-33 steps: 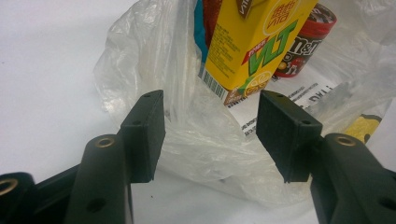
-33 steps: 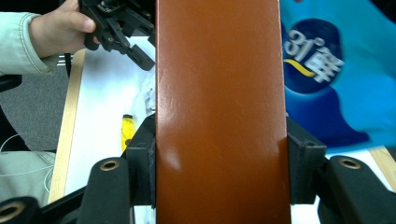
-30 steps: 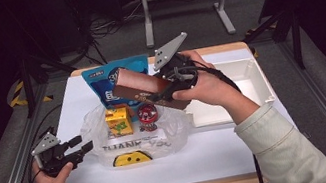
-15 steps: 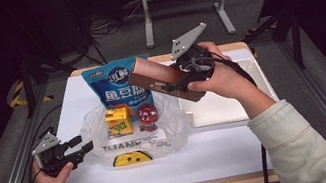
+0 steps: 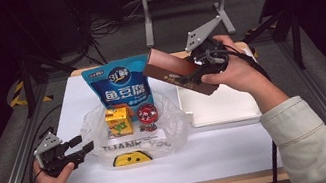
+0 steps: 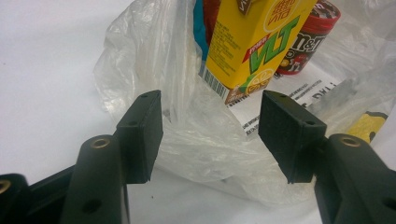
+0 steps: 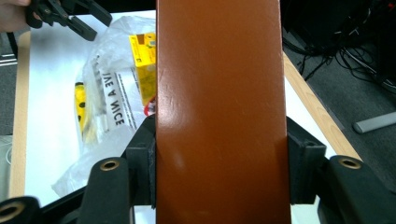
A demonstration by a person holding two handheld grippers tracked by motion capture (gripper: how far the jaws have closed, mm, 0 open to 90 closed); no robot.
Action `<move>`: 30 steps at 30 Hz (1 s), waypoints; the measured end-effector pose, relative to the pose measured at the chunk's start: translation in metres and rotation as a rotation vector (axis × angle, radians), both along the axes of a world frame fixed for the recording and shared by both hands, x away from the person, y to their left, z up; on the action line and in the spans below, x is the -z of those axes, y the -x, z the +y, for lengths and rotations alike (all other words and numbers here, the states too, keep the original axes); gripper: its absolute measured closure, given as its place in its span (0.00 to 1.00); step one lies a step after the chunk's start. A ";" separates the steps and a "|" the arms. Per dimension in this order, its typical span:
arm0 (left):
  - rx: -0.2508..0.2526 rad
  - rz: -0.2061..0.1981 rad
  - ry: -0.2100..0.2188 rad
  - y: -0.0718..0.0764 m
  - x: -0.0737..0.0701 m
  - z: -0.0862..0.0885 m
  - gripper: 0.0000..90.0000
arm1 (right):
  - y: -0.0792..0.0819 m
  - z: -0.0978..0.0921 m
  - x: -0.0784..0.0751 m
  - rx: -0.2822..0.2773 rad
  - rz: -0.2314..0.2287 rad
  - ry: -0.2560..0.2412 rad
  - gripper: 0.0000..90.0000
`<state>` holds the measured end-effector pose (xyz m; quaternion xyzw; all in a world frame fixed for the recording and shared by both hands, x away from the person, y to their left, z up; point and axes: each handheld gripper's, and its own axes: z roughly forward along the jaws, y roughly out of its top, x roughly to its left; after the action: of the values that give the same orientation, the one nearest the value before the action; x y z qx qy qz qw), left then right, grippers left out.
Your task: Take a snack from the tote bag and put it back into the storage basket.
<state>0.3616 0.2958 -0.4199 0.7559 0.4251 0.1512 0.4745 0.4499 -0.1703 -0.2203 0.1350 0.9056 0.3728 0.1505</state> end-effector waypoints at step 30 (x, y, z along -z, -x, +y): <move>0.025 -0.069 -0.005 0.002 -0.004 -0.007 0.52 | -0.028 -0.061 0.007 0.108 0.009 0.006 0.47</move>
<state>0.3596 0.2883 -0.4160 0.7568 0.3986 0.1722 0.4886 0.4779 -0.2311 -0.2274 0.1850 0.8987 0.3609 0.1669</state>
